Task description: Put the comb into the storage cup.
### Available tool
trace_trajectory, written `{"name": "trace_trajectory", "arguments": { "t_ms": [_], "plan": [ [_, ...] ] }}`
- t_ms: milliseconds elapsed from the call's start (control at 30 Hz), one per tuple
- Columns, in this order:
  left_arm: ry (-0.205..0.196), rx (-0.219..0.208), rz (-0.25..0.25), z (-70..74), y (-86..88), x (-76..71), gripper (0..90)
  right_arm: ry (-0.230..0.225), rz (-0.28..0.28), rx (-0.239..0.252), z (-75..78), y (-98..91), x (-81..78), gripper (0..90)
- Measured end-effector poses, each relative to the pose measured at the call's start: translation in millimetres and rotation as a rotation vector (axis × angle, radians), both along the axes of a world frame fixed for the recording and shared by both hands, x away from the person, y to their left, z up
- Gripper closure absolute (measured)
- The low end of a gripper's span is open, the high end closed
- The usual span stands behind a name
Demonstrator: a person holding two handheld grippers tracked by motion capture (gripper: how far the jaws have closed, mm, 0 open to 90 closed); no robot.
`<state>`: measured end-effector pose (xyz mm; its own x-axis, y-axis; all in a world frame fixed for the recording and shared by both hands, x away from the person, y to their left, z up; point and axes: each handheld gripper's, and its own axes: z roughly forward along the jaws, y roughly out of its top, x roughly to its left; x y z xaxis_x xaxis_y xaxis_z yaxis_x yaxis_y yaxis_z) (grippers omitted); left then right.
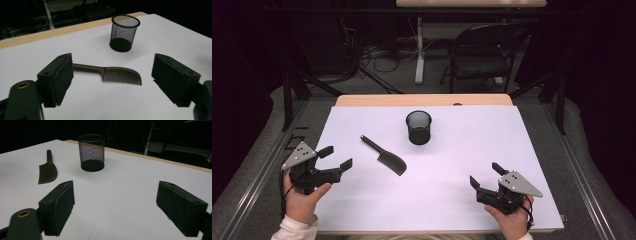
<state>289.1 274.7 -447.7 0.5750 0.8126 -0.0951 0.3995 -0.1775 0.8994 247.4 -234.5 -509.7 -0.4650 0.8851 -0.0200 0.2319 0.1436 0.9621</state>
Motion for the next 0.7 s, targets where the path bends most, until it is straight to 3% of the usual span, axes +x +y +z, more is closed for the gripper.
{"name": "trace_trajectory", "arguments": {
  "t_ms": [200,467,700],
  "plan": [
    [0.03,0.022,-0.011,-0.5,-6.6,9.7,25.4,0.001,0.003,0.002,-0.7,-0.1,0.8,15.0],
    [0.055,0.014,-0.024,-4.3,-14.0,21.9,36.0,0.011,0.002,0.003,-1.2,0.4,0.9,15.1],
    [0.087,0.067,-0.011,-5.3,-22.8,38.0,43.5,0.01,0.005,-0.001,-1.4,0.1,1.0,15.2]
  ]
}}
